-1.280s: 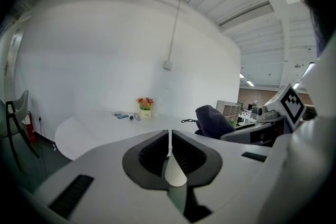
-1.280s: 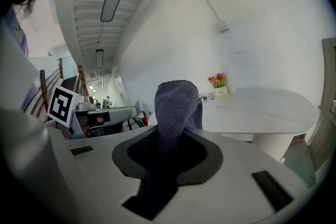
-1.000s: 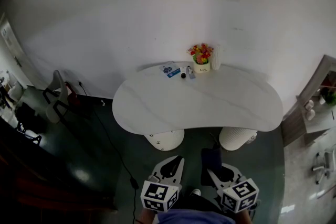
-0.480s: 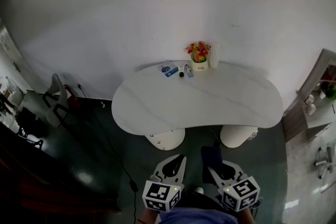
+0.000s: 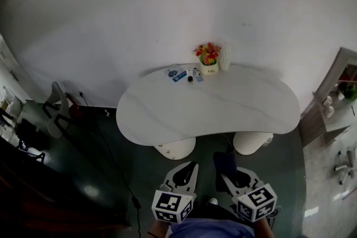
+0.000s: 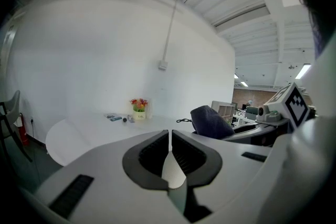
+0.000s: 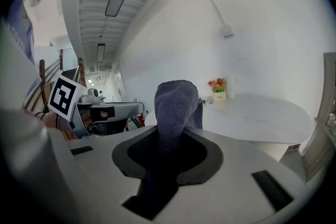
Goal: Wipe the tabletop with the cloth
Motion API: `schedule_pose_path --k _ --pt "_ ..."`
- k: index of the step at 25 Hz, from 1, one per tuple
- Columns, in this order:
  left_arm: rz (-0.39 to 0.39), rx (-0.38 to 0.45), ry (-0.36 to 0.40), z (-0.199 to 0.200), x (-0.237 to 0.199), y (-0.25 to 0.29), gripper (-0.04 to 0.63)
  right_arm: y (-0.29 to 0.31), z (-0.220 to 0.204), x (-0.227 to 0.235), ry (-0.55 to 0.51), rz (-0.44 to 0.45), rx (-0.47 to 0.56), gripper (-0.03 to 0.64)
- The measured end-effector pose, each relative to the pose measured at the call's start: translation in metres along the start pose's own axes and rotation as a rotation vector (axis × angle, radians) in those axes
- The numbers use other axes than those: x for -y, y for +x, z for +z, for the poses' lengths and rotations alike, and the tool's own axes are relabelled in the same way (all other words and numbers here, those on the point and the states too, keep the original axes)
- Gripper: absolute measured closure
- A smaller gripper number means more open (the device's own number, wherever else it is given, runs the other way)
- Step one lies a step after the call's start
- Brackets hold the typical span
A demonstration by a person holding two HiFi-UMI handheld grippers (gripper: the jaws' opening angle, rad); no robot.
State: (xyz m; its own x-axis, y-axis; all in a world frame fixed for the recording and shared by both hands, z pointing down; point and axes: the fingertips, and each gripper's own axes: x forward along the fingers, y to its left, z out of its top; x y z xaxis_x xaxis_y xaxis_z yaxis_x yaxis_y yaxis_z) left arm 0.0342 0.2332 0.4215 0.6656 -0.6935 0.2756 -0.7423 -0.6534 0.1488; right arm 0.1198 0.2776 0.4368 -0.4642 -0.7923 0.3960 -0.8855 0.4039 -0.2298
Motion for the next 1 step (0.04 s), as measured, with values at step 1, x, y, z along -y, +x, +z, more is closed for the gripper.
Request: schedule_pose_path --k 1 --pt "-0.002 0.001 0.000 0.0014 -0.0010 0.0009 0.569 0.0011 0.0020 0.0004 0.001 -0.004 0.002 0.517"
